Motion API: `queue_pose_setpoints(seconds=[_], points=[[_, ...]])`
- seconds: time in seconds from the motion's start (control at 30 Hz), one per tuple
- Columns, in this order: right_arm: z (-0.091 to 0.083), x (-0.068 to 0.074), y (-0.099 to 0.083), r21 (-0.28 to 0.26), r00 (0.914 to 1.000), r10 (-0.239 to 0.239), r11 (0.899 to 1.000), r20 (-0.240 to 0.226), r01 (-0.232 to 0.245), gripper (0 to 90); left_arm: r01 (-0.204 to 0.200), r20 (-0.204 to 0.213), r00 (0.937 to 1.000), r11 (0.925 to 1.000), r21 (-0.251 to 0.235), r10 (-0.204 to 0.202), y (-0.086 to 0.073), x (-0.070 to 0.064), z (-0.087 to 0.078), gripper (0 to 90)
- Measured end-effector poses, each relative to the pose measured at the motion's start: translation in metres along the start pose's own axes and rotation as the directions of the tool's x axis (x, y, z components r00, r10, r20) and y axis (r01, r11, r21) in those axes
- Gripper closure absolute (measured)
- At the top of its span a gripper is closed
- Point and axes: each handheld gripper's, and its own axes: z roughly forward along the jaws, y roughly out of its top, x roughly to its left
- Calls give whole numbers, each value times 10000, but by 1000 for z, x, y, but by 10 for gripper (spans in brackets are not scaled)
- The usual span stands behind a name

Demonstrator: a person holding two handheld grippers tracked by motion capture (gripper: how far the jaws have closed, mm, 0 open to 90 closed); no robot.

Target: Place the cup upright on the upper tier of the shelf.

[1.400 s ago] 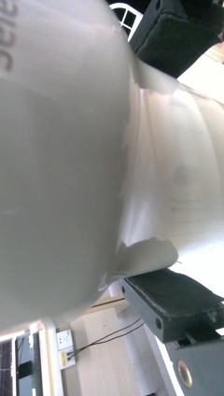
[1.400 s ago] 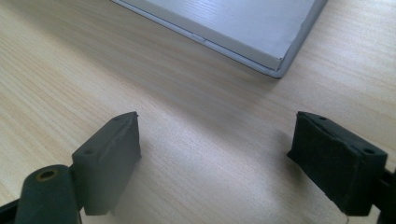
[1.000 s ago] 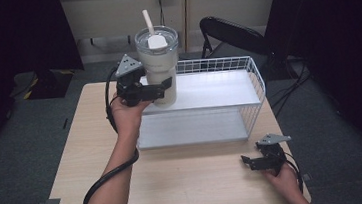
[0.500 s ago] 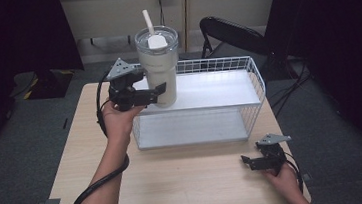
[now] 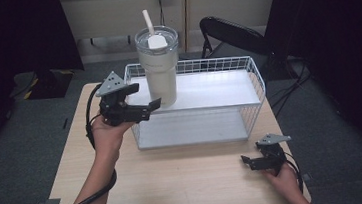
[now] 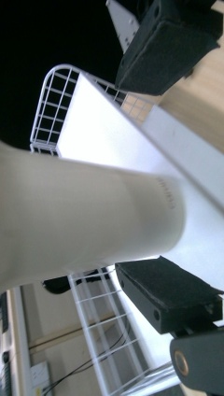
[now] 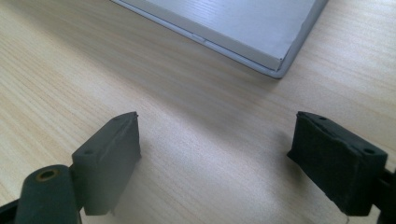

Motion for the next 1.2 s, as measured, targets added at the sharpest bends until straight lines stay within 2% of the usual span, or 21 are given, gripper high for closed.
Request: queue_pose_setpoints(seconds=[0.1, 0.27, 0.57, 0.63, 0.73, 0.87, 1.0, 1.03, 1.17, 1.2], points=[[0, 0, 0, 10, 10000, -20, 10000, -5, 20, 153, -124, 50, 9999, 9999, 2, 124, -7, -2, -7, 106], [0, 0, 0, 10, 10000, -21, 10000, -4, 21, 153, -33, 310, 9995, 10000, -2, 33, -23, -7, -18, 116], [0, 0, 0, 10, 10000, -21, 10000, -4, 21, 153, 149, 661, 9977, 9996, 231, -164, -77, -11, -27, 123], [0, 0, 0, 11, 10000, -20, 10000, -5, 20, 153, 126, 559, 9983, 9993, 339, -145, -88, -10, -28, 123], [0, 0, 0, 11, 10000, -20, 10000, -5, 20, 153, 299, 562, 9979, 9987, 417, -322, -102, -7, -29, 127], [0, 0, 0, 11, 10000, -20, 10000, -4, 20, 153, 382, 544, 9976, 9970, 675, -419, -129, -3, -29, 133], [0, 0, 0, 11, 10000, -20, 10000, -6, 20, 153, 554, 407, 9974, 9928, 1058, -600, -158, 2, -26, 133], [0, 0, 0, 11, 10000, -20, 10000, -4, 20, 154, 709, 452, 9961, 9919, 1057, -760, -162, 2, -26, 133], [0, 0, 0, 11, 10000, -20, 10000, -5, 20, 153, 640, 254, 9973, 9866, 1503, -686, -183, 4, -23, 126], [0, 0, 0, 10, 10000, -23, 10000, -4, 23, 153, 738, 262, 9965, 9849, 1569, -789, -187, 4, -23, 128]])
